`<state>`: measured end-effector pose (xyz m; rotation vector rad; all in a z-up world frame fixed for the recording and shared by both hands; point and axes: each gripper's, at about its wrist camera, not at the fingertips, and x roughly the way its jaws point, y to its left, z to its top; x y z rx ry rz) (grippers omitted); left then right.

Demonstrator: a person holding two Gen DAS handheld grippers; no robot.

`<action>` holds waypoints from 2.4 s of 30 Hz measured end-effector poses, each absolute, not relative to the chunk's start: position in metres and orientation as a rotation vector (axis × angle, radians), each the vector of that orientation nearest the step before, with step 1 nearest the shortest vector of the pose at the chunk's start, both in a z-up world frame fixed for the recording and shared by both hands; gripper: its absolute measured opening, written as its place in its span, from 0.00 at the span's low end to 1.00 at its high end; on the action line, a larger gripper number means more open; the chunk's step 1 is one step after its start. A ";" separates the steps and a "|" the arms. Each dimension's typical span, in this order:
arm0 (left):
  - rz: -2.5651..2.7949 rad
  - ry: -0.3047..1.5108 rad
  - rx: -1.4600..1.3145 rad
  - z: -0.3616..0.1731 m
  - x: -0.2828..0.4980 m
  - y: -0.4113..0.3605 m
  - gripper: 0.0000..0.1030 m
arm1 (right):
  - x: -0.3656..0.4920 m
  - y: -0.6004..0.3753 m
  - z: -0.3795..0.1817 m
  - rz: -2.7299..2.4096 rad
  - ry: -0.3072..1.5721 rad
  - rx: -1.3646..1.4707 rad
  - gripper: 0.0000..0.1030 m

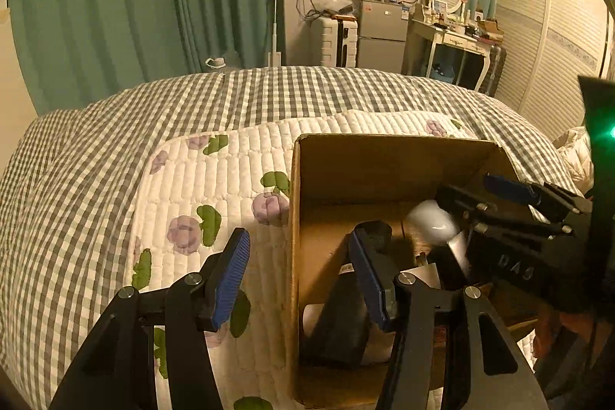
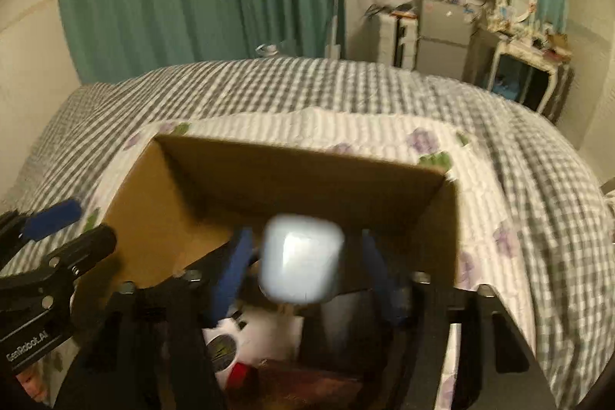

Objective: Organize rigid objects

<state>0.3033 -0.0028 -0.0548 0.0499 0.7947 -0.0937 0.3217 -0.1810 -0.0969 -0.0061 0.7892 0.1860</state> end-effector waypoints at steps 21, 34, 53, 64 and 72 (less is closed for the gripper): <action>-0.144 0.493 0.015 0.116 0.147 -0.013 0.55 | 0.115 -0.205 0.121 0.098 0.486 -0.121 0.65; -0.085 0.451 0.111 0.038 0.105 -0.013 1.00 | 0.065 -0.240 0.030 0.049 0.448 0.041 1.00; -0.084 0.515 0.074 -0.015 0.110 0.001 1.00 | 0.081 -0.228 -0.032 0.035 0.512 -0.017 1.00; -0.097 0.500 0.075 -0.010 0.106 -0.006 1.00 | 0.081 -0.233 -0.031 0.039 0.510 0.008 1.00; -0.103 0.508 0.072 -0.010 0.107 -0.006 1.00 | 0.081 -0.234 -0.032 0.038 0.514 0.004 1.00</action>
